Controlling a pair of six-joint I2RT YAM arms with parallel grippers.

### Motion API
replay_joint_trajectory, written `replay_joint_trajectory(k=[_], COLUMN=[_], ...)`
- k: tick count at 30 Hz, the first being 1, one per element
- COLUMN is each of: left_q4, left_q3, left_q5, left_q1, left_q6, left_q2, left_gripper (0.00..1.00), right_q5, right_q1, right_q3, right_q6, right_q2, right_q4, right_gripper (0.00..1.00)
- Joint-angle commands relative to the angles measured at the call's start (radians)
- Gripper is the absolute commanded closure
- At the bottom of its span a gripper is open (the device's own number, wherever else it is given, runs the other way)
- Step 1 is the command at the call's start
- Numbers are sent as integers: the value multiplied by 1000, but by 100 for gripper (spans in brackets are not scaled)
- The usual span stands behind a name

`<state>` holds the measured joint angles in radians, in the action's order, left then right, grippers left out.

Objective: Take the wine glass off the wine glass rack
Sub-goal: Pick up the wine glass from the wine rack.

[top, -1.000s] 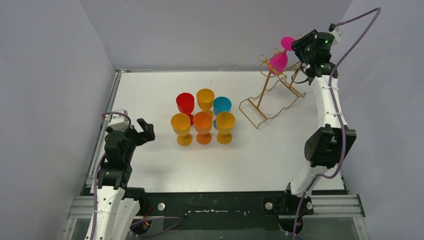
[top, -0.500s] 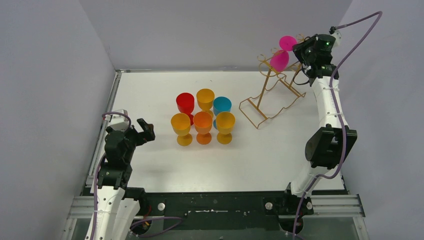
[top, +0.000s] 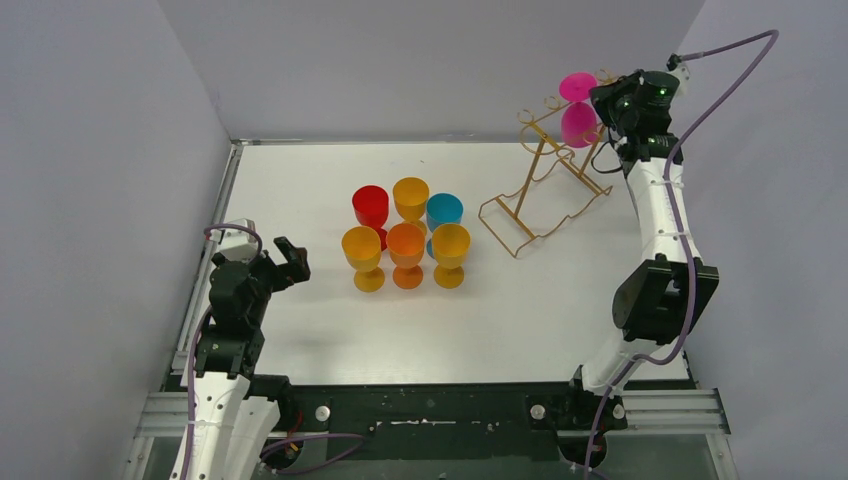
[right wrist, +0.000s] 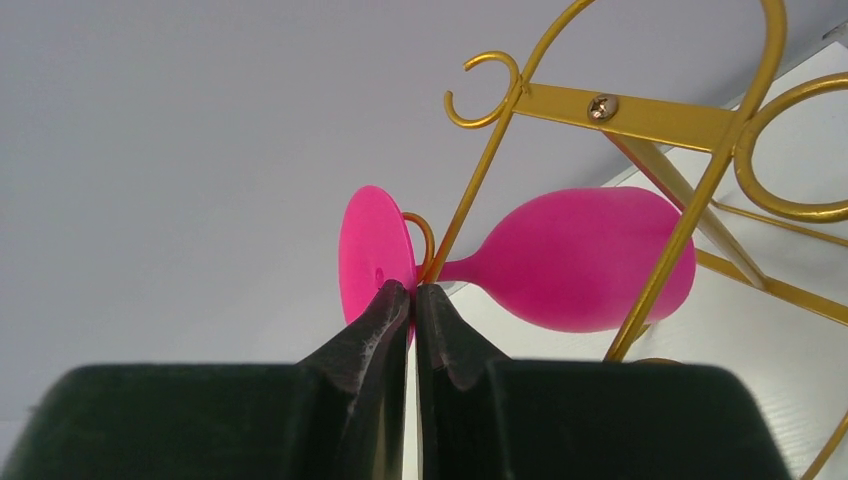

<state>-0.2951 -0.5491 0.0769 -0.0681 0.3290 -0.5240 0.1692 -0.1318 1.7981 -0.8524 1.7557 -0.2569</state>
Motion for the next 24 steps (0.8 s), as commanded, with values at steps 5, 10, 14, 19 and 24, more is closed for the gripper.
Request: replay_joint_trajectory(k=[5, 10, 14, 19, 24], left_q4=[48, 48, 47, 48, 47], left_q3=[1, 2, 2, 2, 2], left_q5=[-9, -9, -6, -6, -6], left_q1=[9, 8, 8, 8, 8], left_q6=[-13, -12, -11, -11, -12], left_q2=[4, 7, 11, 13, 13], left_gripper=[3, 3, 3, 3, 3], right_q5=[60, 53, 29, 54, 70], right_q1=[-22, -25, -24, -23, -20], right_q3=[-128, -169, -199, -201, -195], right_q6=[-153, -276, -337, -379, -394], right_q2=[-101, -100, -102, -75, -58], right_q4=[233, 356, 424, 447, 464], right_gripper=[100, 100, 100, 100, 100])
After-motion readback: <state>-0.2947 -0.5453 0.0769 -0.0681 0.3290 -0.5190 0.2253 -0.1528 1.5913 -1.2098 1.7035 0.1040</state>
